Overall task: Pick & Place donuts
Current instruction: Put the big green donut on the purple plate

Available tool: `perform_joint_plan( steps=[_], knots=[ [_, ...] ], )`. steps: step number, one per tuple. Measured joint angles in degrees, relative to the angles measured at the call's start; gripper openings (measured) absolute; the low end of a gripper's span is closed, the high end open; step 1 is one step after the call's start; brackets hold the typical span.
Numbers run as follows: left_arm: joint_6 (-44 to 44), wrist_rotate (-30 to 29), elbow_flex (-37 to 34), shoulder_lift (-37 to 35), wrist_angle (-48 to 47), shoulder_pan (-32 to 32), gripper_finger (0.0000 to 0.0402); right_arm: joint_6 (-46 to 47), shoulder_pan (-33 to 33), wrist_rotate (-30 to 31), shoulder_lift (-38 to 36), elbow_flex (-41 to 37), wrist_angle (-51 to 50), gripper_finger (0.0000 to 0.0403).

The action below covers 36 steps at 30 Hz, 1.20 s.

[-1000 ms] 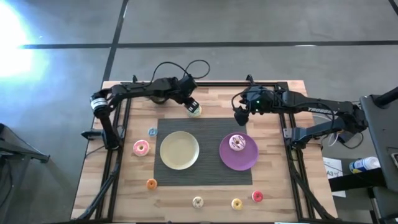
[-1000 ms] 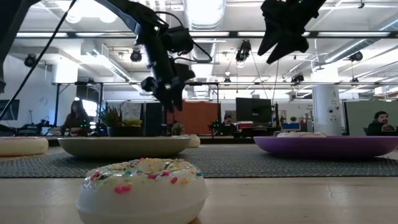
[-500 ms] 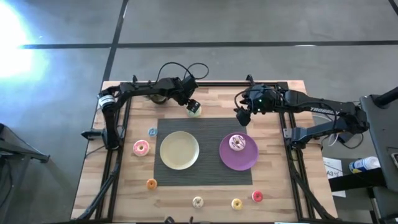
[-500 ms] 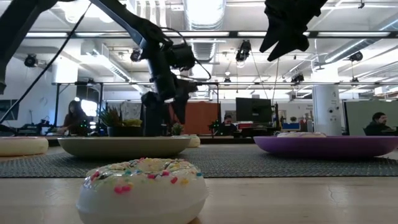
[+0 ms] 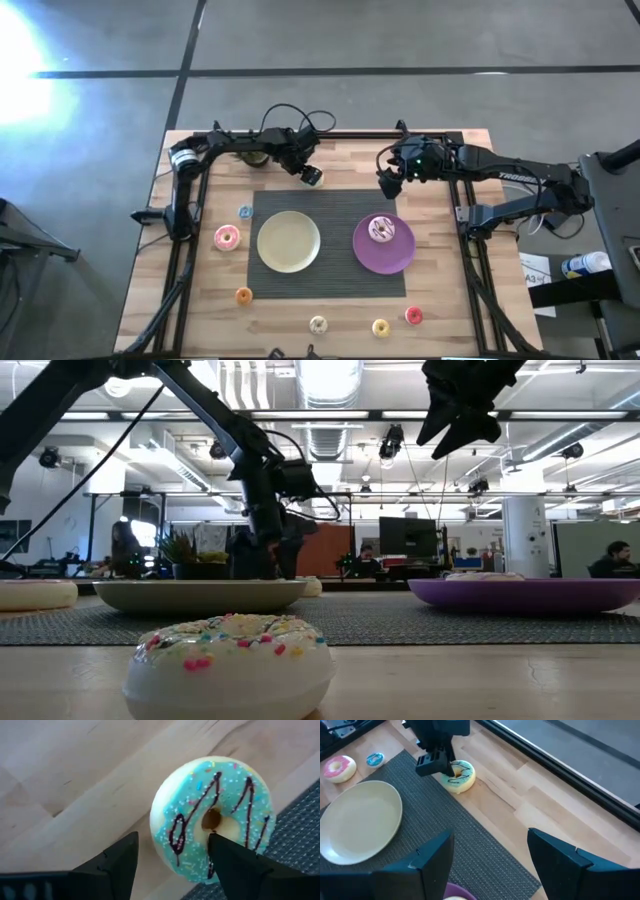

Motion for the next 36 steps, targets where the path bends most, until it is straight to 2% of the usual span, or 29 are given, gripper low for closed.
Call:
perform_joint_plan(
  steps=[5, 14, 20, 26, 30, 34, 36],
  knots=[
    [0.77, -0.04, -0.02, -0.19, 2.85, -0.05, 0.0165, 1.46, -0.02, 1.16, 0.04, 0.0, -0.01, 0.0242],
    [3.48, 0.08, 0.02, 0.72, 5.71, -0.15, 0.0012, 2.55, -0.02, 1.5, 0.04, 0.0, -0.04, 0.0242],
    [3.6, 3.19, 1.29, -1.53, 4.25, -1.6, 0.0003, 2.53, -0.02, 3.19, -1.78, 0.0, -0.13, 0.0231],
    [7.31, 11.7, 5.0, -7.96, 8.14, -7.5, 0.0001, 4.32, -0.45, 9.04, -6.07, 0.0, -1.07, 0.0224],
    [7.5, 12.03, 7.07, -7.99, 11.19, -12.97, 0.0001, 7.12, -1.42, 11.86, -8.2, -0.11, -3.71, 0.0224],
    [8.67, 12.0, 8.72, -5.76, 14.92, -17.43, 0.0001, 11.09, -1.4, 16.16, -9.45, -0.2, -7.56, 0.0224],
    [8.77, 11.57, 9.32, -4.39, 16.45, -19.25, 0.0001, 13.61, -1.39, 16.44, -9.74, -0.2, -9.37, 0.0224]
  ],
)
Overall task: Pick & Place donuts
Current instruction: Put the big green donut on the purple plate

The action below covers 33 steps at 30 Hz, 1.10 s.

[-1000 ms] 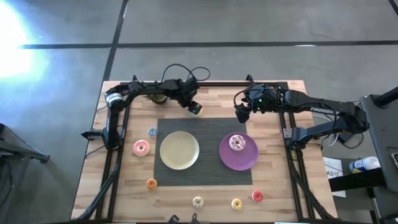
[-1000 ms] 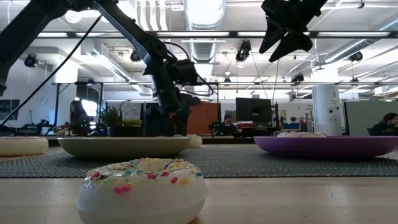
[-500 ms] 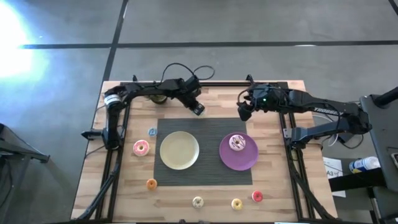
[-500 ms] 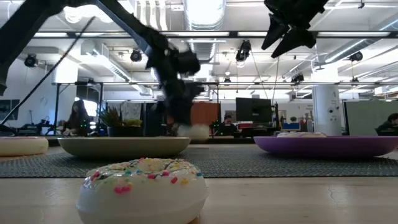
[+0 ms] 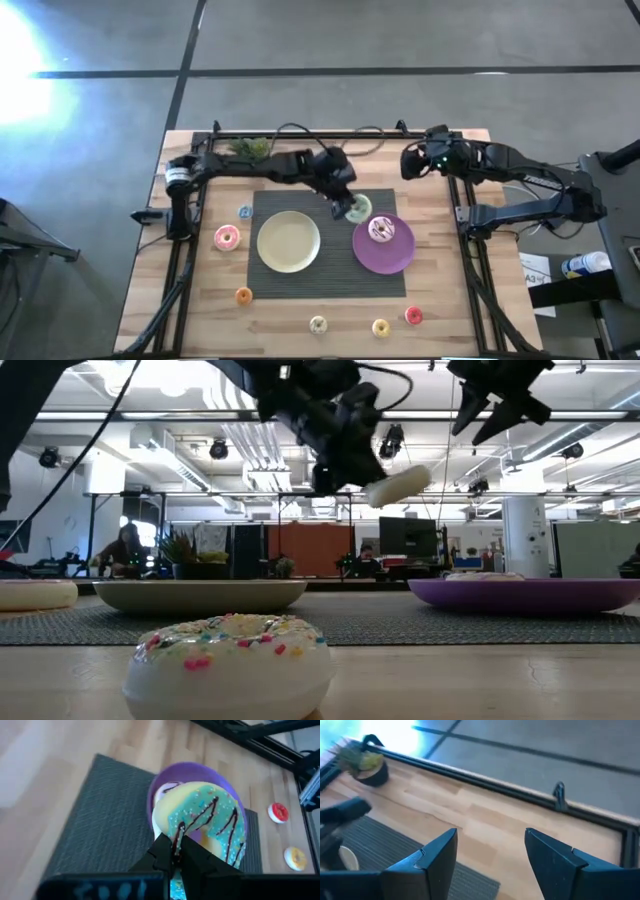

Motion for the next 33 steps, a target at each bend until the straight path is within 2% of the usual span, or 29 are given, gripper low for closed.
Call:
perform_joint_plan(
  steps=[5, 7, 13, 19, 22, 26, 29, 31, 33],
  knots=[
    [-0.1, -0.09, 0.96, 2.91, 6.39, -3.9, 0.0001, 4.68, 0.2, 0.01, -0.05, -0.02, -5.75, 0.0224],
    [-1.79, -0.6, 1.81, 4.45, 6.03, -5.45, 0.0, 6.04, 0.71, 0.03, -0.05, -0.02, -8.03, 0.0224],
    [-8.61, -9.81, 6.19, 10.2, 6.27, -10.46, 0.0, 2.82, 2.11, 0.02, -2.16, -0.02, -9.32, 0.0224],
    [-14.57, -14.76, 17.84, 20.18, 4.78, -13.88, 0.0, 0.93, 3.56, -0.01, -7.07, -0.02, -11.2, 0.0224],
    [-16.86, -17.82, 25.48, 25.03, 0.67, -14.54, 0.0, 0.91, 4.42, -0.12, -10.05, -0.02, -11.84, 0.0224],
    [-17.68, -18.14, 35.96, 30.58, -4.78, -14.5, 0.0, 1.52, 5.34, -0.15, -13.46, -0.02, -12.92, 0.0224],
    [-18.03, -20.72, 43.59, 34.25, -11.76, -14.46, 0.0, 1.55, 5.8, -0.17, -14.95, -0.02, -13.18, 0.0224],
    [-17.77, -21.1, 46.32, 36.02, -14.7, -14.48, 0.0001, 1.49, 5.83, -0.17, -15.38, -0.02, -13.21, 0.0224],
    [-17.82, -19.49, 44.6, 35.79, -13.41, -14.5, 0.0008, 1.33, 5.83, -0.19, -15.42, -0.02, -13.23, 0.0224]
  ],
)
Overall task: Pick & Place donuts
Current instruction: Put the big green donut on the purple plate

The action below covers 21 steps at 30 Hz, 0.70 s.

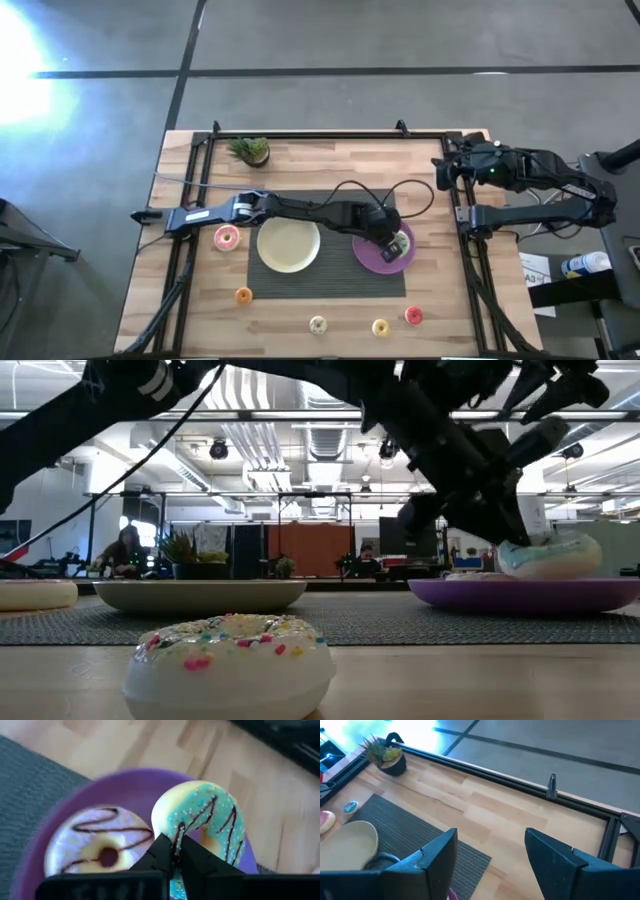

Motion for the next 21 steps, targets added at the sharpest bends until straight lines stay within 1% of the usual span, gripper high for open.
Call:
perform_joint_plan(
  steps=[4, 9, 14, 18, 21],
  knots=[
    [-0.93, 1.37, -3.15, -0.69, 1.52, -0.53, 0.0043, -1.42, 0.0, 0.05, 0.46, -0.06, 0.16, 0.0224],
    [-0.73, 1.9, -3.27, -0.78, 3.67, -1.17, 0.0104, -2.17, -0.02, 0.11, 2.08, -0.61, 0.92, 0.0224],
    [1.69, 1.86, -3.17, -0.91, 2.96, -1.25, 0.0156, -2.24, -0.02, 0.11, 2.78, -1.59, 1.32, 0.0224],
    [5.55, 0.48, -2.07, -3.22, -1.46, -1.2, 0.0168, -2.9, -0.01, 0.07, 2.62, -2.52, 1.51, 0.0224],
    [7.06, -1.77, -2.05, -6.83, -8.48, -1.35, 0.0169, -3.63, -0.02, -0.01, 2.02, -2.67, 1.53, 0.0224]
  ],
)
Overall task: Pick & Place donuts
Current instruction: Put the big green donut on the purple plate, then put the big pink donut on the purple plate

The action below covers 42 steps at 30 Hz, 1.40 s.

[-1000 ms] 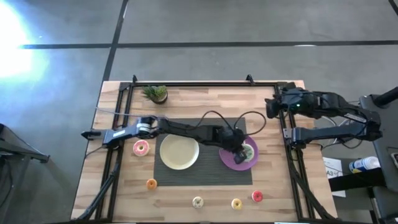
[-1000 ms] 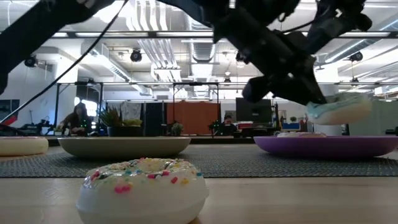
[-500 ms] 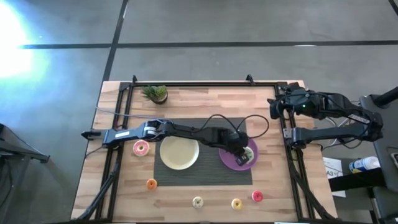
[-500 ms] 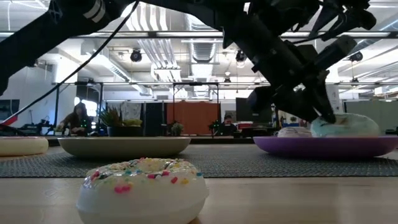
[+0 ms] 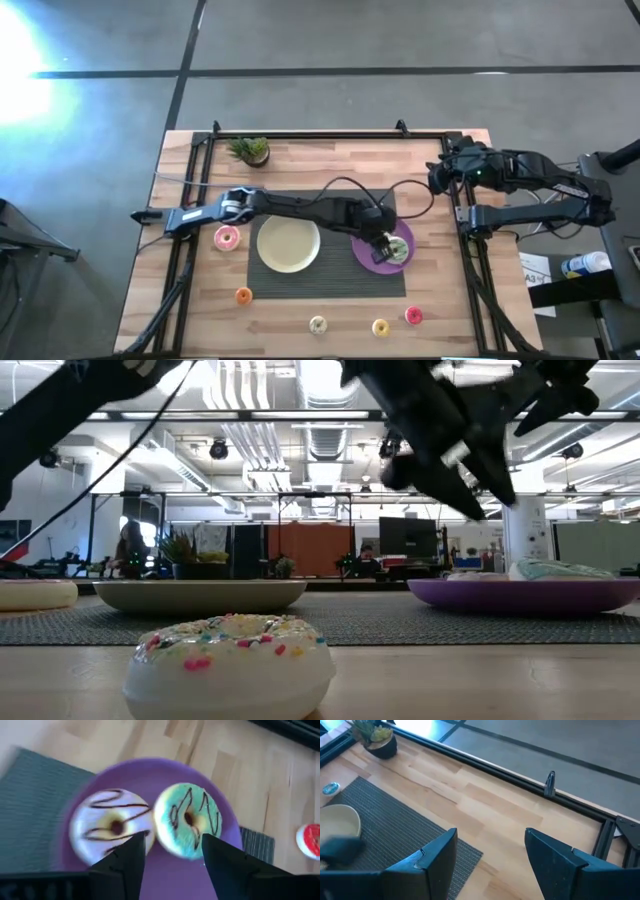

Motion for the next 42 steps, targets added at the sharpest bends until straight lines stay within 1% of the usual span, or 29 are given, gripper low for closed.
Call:
perform_joint_plan(
  steps=[5, 7, 9, 11, 14, 21, 23, 26, 28, 29, 34, 37, 42],
  knots=[
    [1.98, -5.22, -2.4, -5.6, -15.74, -0.41, 0.017, -1.91, 0.0, -0.9, -0.82, -0.53, -0.03, 0.0224],
    [0.9, -5.78, -5.52, -7.56, -21.8, -0.42, 0.017, -2.11, -0.02, -1.46, -0.88, -0.8, 0.01, 0.0224],
    [-1.62, -5.95, -10.21, -10.69, -24.27, -0.38, 0.017, -2.25, 0.0, -1.81, -0.78, -1.13, -0.01, 0.0224],
    [-4.52, -5.78, -16.81, -14.26, -26.07, -0.38, 0.017, -2.28, 0.0, -2.19, -0.49, -1.55, 0.15, 0.0224],
    [-9.82, -5.42, -28.47, -21.91, -24.32, -0.43, 0.017, -2.83, 0.0, -2.75, -0.09, -2.14, 0.97, 0.0224],
    [-29.09, -4.17, -56.25, -44.1, -21.34, -0.32, 0.017, -4.51, -0.02, -3.03, 0.56, -3.13, 2.0, 0.0224],
    [-31.58, -4.13, -63.19, -49.88, -20.4, -0.27, 0.017, -4.6, 0.0, -3.03, 0.65, -3.4, 2.98, 0.0224],
    [-31.2, -1.79, -71.16, -56.27, -20.68, -0.41, 0.017, -4.92, -0.02, -3.01, 0.79, -3.78, 5.16, 0.0224],
    [-29.64, -0.19, -74.97, -59.09, -21.29, -0.42, 0.017, -5.17, -0.02, -3.01, 0.82, -4.27, 6.93, 0.0224],
    [-30.28, 0.59, -76.52, -59.97, -22.57, -0.32, 0.017, -5.14, -0.03, -3.01, 0.82, -4.46, 7.83, 0.0224],
    [-39.19, 5.25, -82.11, -60.94, -31.29, 2.09, 0.017, -5.12, -0.04, -2.99, 1.24, -4.61, 10.57, 0.0224],
    [-42.03, 5.47, -83.78, -61.33, -30.66, 2.22, 0.017, -5.07, -0.04, -2.99, 2.2, -4.61, 11.1, 0.0224],
    [-40.53, 4.6, -86.39, -62.24, -29.95, 2.26, 0.017, -4.33, -0.04, -2.99, 4.27, -4.61, 11.68, 0.0224]
  ],
)
